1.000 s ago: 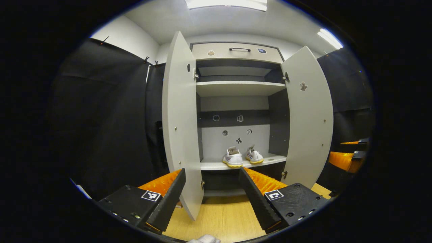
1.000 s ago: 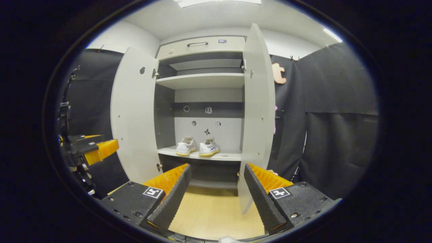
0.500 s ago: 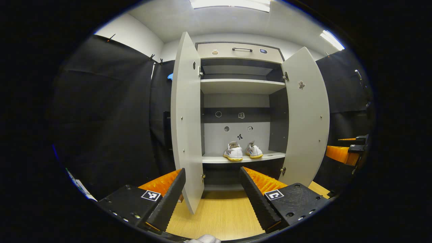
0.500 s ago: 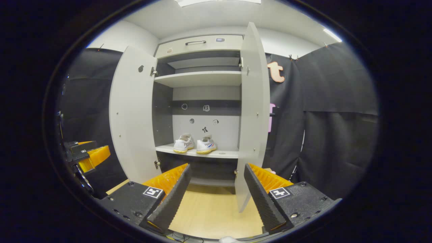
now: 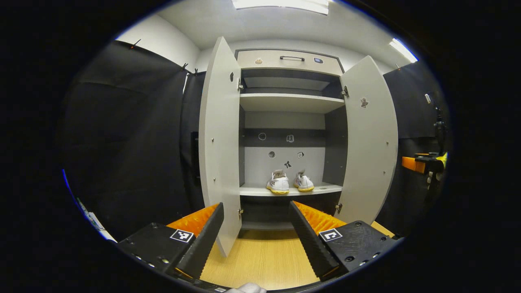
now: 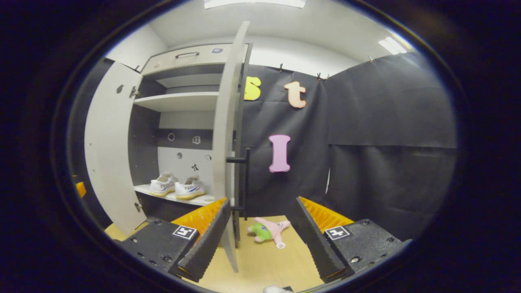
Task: Grab one shoe with the right hand and put it into the shoe cabinet, grab the other shoe with the left hand and put it into the shoe cabinet; then close the right door with the right hand and the left door with the left hand.
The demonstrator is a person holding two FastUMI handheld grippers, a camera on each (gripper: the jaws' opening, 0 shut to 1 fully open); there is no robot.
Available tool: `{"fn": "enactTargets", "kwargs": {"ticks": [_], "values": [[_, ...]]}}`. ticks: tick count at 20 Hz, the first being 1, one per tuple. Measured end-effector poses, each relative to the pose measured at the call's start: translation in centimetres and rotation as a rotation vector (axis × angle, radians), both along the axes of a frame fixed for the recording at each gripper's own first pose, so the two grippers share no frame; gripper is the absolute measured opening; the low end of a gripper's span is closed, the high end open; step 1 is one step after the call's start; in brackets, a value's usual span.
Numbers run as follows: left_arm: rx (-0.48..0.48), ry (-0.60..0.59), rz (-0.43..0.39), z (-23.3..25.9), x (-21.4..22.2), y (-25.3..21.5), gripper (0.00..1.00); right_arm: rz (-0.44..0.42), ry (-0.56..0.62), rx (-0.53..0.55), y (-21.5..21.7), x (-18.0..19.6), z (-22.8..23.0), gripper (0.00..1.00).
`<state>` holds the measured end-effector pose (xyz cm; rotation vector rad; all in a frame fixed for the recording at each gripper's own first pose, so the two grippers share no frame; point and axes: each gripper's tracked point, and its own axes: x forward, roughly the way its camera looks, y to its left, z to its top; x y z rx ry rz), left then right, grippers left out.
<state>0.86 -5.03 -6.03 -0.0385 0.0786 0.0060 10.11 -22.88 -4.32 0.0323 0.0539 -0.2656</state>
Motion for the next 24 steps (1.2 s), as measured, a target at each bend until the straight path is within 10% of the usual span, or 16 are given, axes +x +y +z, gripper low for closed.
{"fn": "enactTargets", "kwargs": {"ticks": [24], "values": [[0.008,0.027,0.1,0.1,-1.0,-0.1,0.95,0.253,0.01,0.041,7.3,4.8,0.8,0.92]]}}
